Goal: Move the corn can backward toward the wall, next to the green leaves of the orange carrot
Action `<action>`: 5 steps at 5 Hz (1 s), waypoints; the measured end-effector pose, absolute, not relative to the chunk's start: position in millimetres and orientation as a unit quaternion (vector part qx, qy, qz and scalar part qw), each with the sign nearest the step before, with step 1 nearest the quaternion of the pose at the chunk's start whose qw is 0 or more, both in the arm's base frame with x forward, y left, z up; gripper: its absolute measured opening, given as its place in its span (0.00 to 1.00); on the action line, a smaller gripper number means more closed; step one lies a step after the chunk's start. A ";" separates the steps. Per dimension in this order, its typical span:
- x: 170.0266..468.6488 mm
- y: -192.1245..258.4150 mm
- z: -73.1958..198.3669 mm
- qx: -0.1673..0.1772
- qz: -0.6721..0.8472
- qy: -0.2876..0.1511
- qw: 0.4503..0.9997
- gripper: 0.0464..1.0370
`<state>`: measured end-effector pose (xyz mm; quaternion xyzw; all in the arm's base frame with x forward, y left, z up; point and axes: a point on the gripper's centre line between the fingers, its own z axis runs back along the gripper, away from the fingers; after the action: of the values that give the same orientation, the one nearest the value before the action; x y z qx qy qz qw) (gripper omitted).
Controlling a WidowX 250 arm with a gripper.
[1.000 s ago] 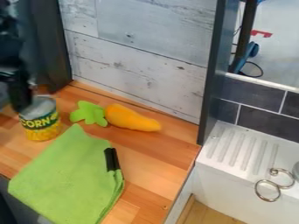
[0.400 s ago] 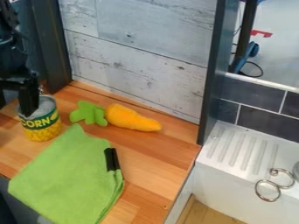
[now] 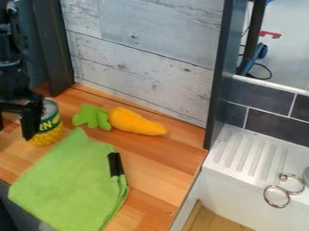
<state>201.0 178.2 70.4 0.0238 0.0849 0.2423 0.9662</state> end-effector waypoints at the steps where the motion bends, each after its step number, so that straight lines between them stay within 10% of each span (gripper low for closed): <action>1: 207.8 184.1 57.8 0.027 0.248 0.082 0.965 0.96; 5: 272.6 200.3 32.0 0.020 0.343 0.054 0.938 0.96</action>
<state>272.6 200.3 32.0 0.0200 0.0544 0.3431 0.9375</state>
